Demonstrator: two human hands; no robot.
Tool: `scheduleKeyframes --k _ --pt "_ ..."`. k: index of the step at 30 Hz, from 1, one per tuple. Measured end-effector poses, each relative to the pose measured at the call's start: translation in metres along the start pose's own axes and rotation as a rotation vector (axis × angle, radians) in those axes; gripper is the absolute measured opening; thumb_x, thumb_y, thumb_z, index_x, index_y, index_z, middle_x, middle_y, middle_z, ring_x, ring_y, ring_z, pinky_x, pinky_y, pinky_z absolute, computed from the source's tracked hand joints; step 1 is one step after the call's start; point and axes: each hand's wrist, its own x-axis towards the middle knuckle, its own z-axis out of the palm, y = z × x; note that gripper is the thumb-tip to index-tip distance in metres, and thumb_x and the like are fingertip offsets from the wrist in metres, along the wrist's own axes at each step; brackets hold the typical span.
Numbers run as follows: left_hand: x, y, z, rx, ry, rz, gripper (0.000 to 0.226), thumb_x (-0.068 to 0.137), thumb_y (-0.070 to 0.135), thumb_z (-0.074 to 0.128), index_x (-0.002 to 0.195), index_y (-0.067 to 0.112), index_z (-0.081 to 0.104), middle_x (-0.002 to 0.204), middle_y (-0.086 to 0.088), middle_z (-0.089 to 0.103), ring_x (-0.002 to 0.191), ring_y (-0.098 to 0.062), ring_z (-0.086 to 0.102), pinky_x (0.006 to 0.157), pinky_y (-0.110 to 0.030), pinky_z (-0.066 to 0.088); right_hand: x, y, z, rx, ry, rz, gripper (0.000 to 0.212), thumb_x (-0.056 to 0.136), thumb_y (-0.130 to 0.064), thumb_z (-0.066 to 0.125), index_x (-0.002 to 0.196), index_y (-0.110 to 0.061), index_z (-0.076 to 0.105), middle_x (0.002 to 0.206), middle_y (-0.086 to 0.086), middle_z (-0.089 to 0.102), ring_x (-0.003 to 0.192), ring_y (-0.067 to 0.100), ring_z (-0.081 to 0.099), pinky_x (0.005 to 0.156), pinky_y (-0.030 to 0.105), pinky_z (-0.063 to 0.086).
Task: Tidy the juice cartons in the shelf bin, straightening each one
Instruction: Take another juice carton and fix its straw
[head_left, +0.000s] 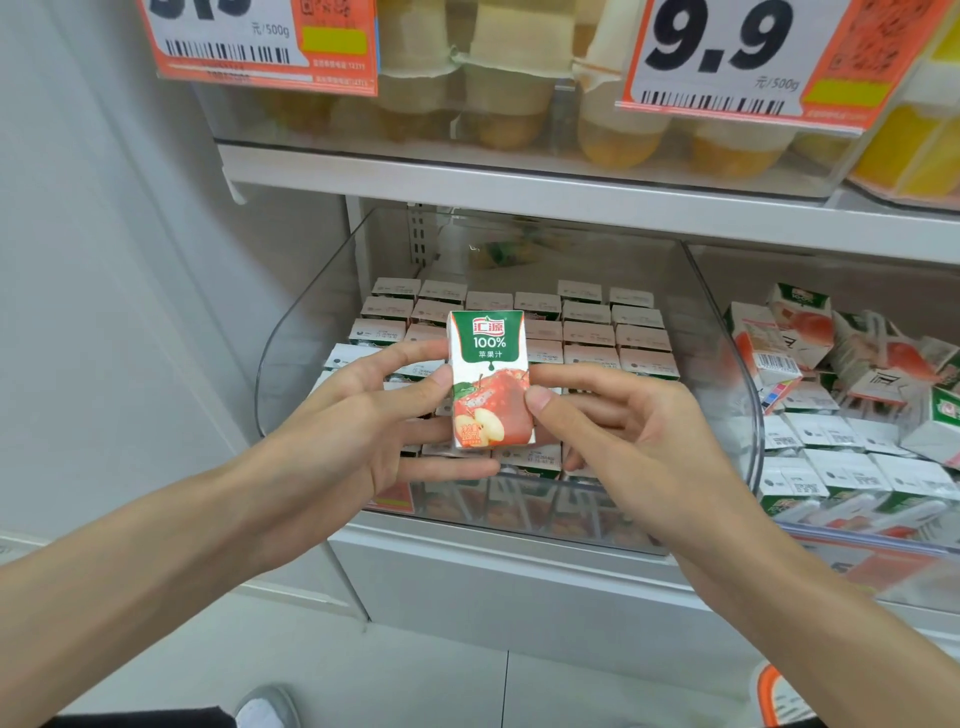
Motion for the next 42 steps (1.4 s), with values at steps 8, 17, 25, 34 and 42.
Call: scheduleKeyframes --k 8,17,25,34,42 --pt "-0.001 -0.001 0.003 0.029 0.029 -0.011 0.044 0.103 0.026 0.057 0.145 0.04 0.052 0.12 -0.01 0.079 0.102 -0.036 0.079 0.078 -0.043 0.067 -0.002 -0.006 0.0 0.006 -0.016 -0.016 0.029 0.098 -0.035 0.069 0.124 -0.048 0.07 0.092 -0.004 0.083 0.077 0.007 0.075 0.076 0.029 0.055" --pt "-0.001 -0.004 -0.002 0.2 0.025 0.151 0.043 0.096 0.023 0.066 0.139 0.023 0.063 0.126 -0.003 0.077 0.113 -0.028 0.076 0.092 -0.045 0.064 0.003 -0.001 0.003 0.0 -0.038 -0.062 0.024 0.085 -0.028 0.083 0.108 -0.031 0.073 0.097 -0.012 0.081 0.085 0.004 0.077 0.076 0.019 0.061" --pt "-0.003 -0.006 0.0 0.287 -0.002 0.196 0.045 0.097 0.001 0.068 0.134 0.024 0.058 0.131 -0.002 0.074 0.11 -0.027 0.077 0.09 -0.033 0.063 0.007 0.007 0.002 -0.095 -0.023 -0.117 0.045 0.075 -0.023 0.092 0.113 -0.037 0.074 0.105 -0.01 0.076 0.091 0.008 0.074 0.079 0.022 0.059" --pt "0.002 -0.008 -0.004 0.332 0.057 0.182 0.062 0.084 0.004 0.08 0.139 0.025 0.06 0.132 0.001 0.073 0.113 -0.024 0.076 0.086 -0.04 0.066 0.007 0.008 0.001 -0.012 -0.05 -0.071 0.034 0.084 -0.006 0.085 0.11 -0.022 0.071 0.111 -0.013 0.079 0.101 0.007 0.077 0.085 0.02 0.06" --pt "0.003 -0.01 -0.004 0.27 0.052 0.154 0.055 0.086 0.019 0.075 0.138 0.027 0.061 0.128 -0.001 0.076 0.109 -0.027 0.078 0.088 -0.04 0.065 0.006 0.007 -0.001 -0.036 -0.075 -0.138 0.026 0.087 -0.011 0.083 0.106 -0.024 0.074 0.111 -0.01 0.079 0.098 0.011 0.077 0.088 0.024 0.06"
